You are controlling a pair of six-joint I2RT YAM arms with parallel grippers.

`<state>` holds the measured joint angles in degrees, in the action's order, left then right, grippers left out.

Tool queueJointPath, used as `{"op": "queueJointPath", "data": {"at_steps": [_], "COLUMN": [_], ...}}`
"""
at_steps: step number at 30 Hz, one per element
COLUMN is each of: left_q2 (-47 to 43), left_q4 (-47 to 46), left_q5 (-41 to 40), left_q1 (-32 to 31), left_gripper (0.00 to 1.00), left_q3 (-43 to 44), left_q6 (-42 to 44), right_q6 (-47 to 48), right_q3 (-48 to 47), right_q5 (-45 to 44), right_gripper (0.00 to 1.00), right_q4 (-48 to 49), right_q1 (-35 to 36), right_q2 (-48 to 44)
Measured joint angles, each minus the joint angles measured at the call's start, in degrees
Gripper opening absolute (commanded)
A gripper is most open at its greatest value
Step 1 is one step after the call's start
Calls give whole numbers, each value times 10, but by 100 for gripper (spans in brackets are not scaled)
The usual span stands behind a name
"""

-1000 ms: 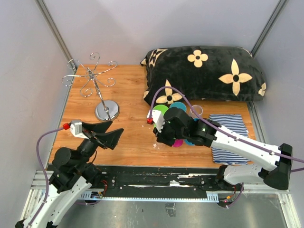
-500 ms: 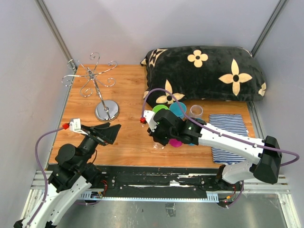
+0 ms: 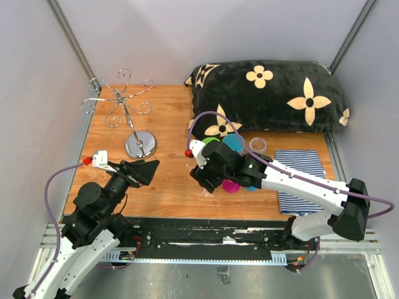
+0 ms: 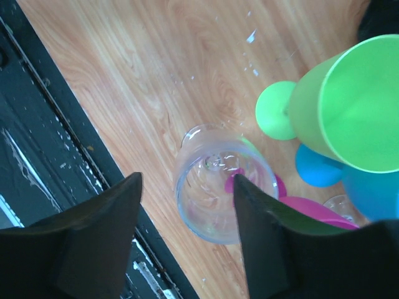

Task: Take the wine glass off the wine glass rack
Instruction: Place the wine glass at the center of the board, then reset both arms

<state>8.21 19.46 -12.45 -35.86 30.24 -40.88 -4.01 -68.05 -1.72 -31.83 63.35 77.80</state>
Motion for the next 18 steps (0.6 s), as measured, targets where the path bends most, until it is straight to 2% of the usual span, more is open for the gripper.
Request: {"op": "queueJointPath", "data": {"at_steps": [4, 11, 18], "left_q2": [12, 70, 169], "left_q4": [10, 20, 77], "left_q5": [-14, -7, 5], "left_q1": [0, 0, 0], "left_gripper": [100, 100, 100], "left_q3": [18, 87, 178], "left_q6": [10, 54, 91], "right_q6": [9, 27, 55], "right_q3": [-31, -35, 28], "right_q5": [-22, -113, -254], "right_gripper": [72, 98, 98], "right_q4": [-1, 25, 99], "right_q1": [0, 0, -25], "right_q2": [-12, -102, -215]}}
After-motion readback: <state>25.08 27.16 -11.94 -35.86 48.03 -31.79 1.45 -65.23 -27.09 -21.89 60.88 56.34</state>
